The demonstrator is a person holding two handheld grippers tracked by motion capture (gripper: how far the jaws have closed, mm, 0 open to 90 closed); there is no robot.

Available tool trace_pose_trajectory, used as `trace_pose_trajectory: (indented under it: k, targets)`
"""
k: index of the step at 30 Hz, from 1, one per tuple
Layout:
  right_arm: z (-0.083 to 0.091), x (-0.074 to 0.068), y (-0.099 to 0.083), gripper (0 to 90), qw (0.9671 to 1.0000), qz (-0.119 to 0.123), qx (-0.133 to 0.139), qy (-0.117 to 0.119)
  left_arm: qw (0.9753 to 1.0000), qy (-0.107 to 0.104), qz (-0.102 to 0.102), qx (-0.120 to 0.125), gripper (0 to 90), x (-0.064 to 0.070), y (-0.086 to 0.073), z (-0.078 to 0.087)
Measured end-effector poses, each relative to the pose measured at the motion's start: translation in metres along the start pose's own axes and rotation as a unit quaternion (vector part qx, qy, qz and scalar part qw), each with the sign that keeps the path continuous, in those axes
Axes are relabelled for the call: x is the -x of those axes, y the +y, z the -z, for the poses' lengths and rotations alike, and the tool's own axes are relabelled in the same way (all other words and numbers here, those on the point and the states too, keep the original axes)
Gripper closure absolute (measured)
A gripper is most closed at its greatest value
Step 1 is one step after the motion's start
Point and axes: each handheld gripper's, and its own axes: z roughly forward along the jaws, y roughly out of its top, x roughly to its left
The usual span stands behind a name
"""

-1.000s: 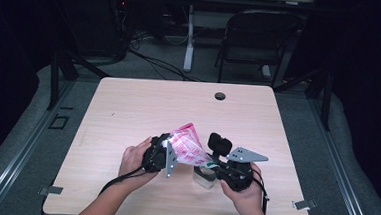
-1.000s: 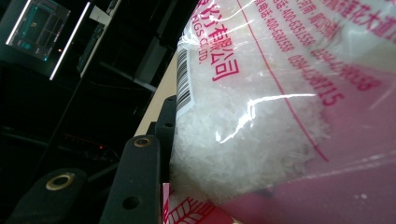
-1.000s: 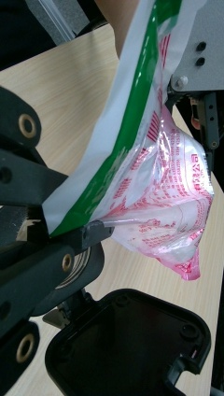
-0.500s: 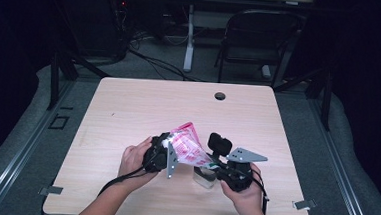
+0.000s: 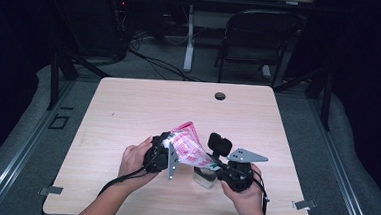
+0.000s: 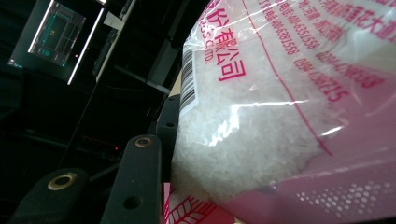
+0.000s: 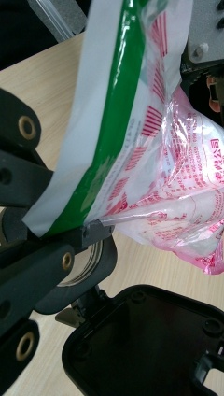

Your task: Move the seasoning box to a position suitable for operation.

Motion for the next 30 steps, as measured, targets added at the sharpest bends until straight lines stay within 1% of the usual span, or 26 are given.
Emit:
trace_pose_trajectory:
  k: [7, 9, 14, 16, 18, 27, 30]
  targets:
    - [-0.0007, 0.0016, -0.0017, 89.8, 1.0000, -0.007, 0.002, 0.000, 1.0000, 0.001, -0.003, -0.001, 63.8, 0.0010, 0.0018, 0.0005]
    - [-0.0009, 0.0026, -0.0023, 89.8, 1.0000, -0.007, -0.002, -0.001, 1.0000, 0.004, -0.006, -0.001, 63.9, 0.0011, 0.0020, 0.0004]
    - [-0.0029, 0.0043, -0.0038, 89.8, 0.9999, -0.012, -0.004, 0.003, 1.0000, 0.004, -0.004, 0.001, 64.0, 0.0011, 0.0022, 0.0003]
    - [-0.0037, 0.0052, -0.0045, 89.8, 0.9999, -0.011, -0.007, 0.001, 1.0000, 0.004, -0.004, 0.002, 64.0, 0.0011, 0.0025, 0.0001]
    - [-0.0048, 0.0058, -0.0056, 89.9, 0.9999, -0.016, -0.005, 0.000, 1.0000, 0.004, -0.004, 0.002, 64.0, 0.0013, 0.0028, 0.0001]
    - [-0.0075, 0.0085, -0.0078, 89.9, 0.9998, -0.017, -0.012, 0.001, 1.0000, 0.005, -0.004, 0.004, 64.1, 0.0020, 0.0038, -0.0002]
    - [-0.0082, 0.0088, -0.0083, 89.9, 0.9997, -0.015, -0.016, -0.003, 0.9999, 0.006, -0.006, 0.005, 64.2, 0.0018, 0.0042, 0.0003]
